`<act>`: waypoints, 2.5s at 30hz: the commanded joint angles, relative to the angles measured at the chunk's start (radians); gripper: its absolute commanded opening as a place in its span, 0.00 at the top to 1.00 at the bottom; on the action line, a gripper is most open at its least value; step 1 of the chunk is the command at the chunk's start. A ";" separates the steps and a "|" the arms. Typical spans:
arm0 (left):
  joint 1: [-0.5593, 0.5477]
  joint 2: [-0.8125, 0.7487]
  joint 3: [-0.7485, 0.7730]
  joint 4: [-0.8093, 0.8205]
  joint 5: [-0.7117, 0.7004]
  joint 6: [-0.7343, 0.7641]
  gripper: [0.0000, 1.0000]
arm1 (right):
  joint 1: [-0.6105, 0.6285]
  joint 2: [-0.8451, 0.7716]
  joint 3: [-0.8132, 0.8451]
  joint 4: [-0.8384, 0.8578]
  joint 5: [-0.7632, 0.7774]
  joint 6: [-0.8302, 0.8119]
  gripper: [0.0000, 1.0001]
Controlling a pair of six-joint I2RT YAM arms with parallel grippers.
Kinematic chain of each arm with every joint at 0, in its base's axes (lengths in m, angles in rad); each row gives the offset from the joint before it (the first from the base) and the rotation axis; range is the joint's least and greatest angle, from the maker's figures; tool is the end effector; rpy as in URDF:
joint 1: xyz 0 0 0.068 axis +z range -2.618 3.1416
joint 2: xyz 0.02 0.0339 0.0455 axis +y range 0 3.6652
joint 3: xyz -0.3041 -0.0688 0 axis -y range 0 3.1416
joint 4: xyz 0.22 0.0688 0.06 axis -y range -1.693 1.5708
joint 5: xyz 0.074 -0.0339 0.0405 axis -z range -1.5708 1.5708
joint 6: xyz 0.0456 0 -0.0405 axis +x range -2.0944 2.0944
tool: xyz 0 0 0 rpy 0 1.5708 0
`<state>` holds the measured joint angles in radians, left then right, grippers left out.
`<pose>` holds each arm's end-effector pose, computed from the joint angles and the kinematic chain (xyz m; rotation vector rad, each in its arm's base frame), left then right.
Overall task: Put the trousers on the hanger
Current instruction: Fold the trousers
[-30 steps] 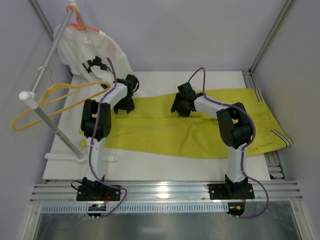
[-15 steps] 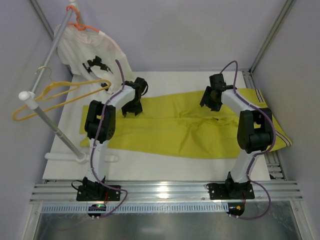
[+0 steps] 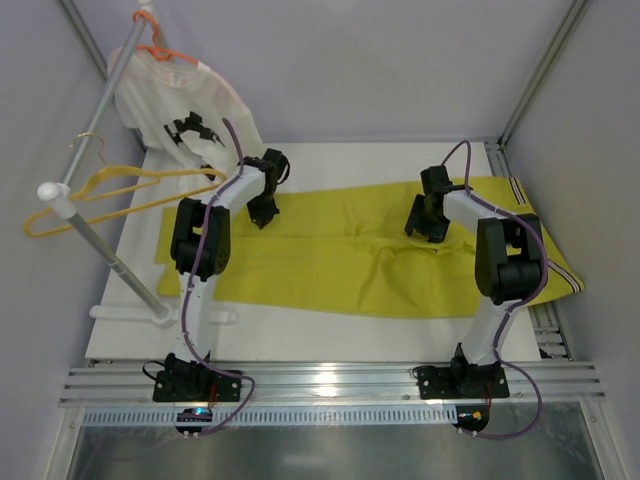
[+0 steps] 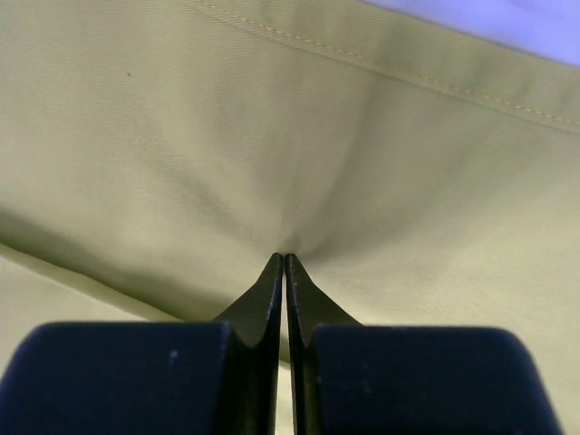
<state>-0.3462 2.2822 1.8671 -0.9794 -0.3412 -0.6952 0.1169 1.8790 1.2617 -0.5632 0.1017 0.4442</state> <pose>0.4422 -0.1433 0.1949 -0.5292 2.7555 0.2959 0.3698 0.0388 0.2145 0.4734 2.6978 0.0160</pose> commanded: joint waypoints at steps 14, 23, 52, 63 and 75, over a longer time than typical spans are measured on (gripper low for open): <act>0.144 0.080 0.101 -0.050 -0.073 0.051 0.99 | 0.101 -0.012 -0.096 0.143 -0.088 0.139 0.40; 0.067 -0.085 -0.097 0.048 -0.059 0.033 0.84 | 0.125 0.058 -0.012 0.163 -0.172 0.188 0.40; -0.389 -0.366 -0.301 0.271 0.149 0.051 0.51 | -0.264 -0.323 -0.059 -0.243 0.099 0.303 0.34; -0.413 -0.391 -0.417 0.182 0.156 -0.015 0.51 | -0.388 -0.357 -0.031 -0.393 0.188 0.277 0.37; -0.461 -0.576 -0.516 0.272 0.169 -0.030 0.46 | -0.907 -0.658 -0.433 -0.135 -0.028 0.142 0.35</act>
<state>-0.7914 1.7931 1.3582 -0.7525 -0.1818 -0.7040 -0.7078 1.3048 0.8867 -0.7635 0.1356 0.6384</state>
